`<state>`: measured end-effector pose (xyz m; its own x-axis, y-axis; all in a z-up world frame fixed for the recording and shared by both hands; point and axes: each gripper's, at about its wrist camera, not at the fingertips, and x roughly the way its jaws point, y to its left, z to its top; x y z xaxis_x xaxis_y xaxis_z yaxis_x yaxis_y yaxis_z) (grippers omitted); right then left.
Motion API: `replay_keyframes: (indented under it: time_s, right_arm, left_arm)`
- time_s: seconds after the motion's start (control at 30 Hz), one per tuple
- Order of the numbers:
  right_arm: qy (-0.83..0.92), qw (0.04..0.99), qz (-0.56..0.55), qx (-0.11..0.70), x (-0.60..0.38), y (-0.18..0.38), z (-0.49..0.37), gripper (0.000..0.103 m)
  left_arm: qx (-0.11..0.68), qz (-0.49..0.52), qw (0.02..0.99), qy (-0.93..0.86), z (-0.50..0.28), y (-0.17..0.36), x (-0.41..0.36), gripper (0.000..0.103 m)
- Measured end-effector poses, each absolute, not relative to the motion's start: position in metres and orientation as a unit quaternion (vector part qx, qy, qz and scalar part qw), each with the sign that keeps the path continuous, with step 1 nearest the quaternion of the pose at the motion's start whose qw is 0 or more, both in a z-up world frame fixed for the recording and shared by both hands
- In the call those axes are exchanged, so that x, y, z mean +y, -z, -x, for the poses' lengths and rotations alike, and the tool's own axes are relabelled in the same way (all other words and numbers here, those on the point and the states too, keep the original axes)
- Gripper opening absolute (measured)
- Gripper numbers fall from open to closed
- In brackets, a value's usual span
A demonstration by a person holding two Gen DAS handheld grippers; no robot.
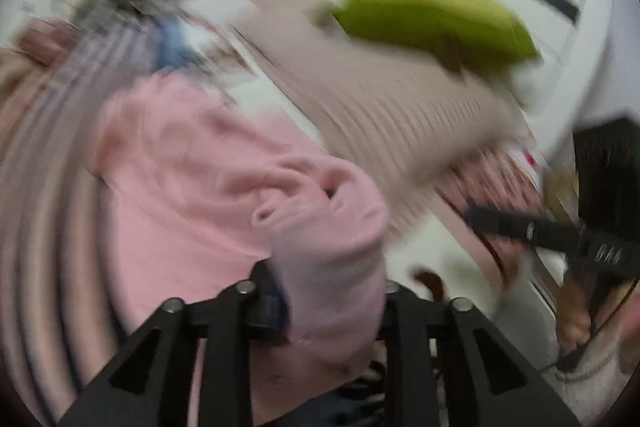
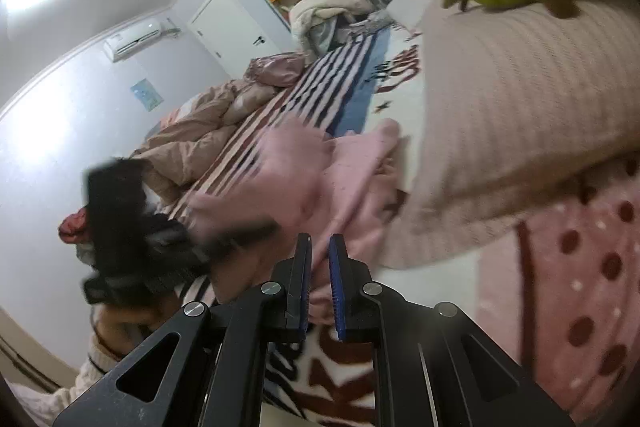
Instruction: Fold small clothes
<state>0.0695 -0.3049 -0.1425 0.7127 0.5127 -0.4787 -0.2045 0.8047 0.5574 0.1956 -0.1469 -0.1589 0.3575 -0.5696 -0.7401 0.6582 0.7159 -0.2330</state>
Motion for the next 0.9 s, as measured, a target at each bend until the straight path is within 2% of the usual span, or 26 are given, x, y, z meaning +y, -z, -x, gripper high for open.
replay_keyframes:
  time_s: [0.1, 0.17, 0.37, 0.57, 0.77, 0.87, 0.9]
  right_arm:
    - [-0.189, 0.893, -0.243, 0.328, -0.322, 0.150, -0.063, 0.006]
    - [-0.184, 0.893, -0.243, 0.331, -0.330, 0.153, -0.061, 0.006]
    - [-0.208, 0.895, -0.234, 0.318, -0.319, 0.142, -0.070, 0.006]
    - [-0.276, 0.891, -0.199, 0.299, -0.258, 0.120, -0.092, 0.006]
    - [-0.200, 0.896, -0.137, 0.372, -0.243, 0.157, -0.099, 0.006]
    - [-0.191, 0.879, -0.180, 0.399, -0.259, 0.184, -0.089, 0.006]
    - [-0.194, 0.875, -0.193, 0.399, -0.264, 0.186, -0.085, 0.006]
  left_arm:
    - [0.429, -0.038, 0.816, 0.385, -0.195, 0.178, -0.155, 0.038]
    - [0.427, -0.011, 0.810, 0.401, -0.194, 0.172, -0.147, 0.054]
    - [0.408, 0.054, 0.793, 0.448, -0.167, 0.135, -0.112, 0.065]
    - [0.368, 0.071, 0.858, 0.352, -0.163, 0.121, -0.058, 0.080]
    - [0.440, 0.115, 0.835, 0.310, -0.200, 0.170, -0.029, 0.081]
    - [0.459, 0.127, 0.820, 0.316, -0.207, 0.195, -0.035, 0.080]
    - [0.456, 0.140, 0.818, 0.322, -0.209, 0.200, -0.037, 0.076]
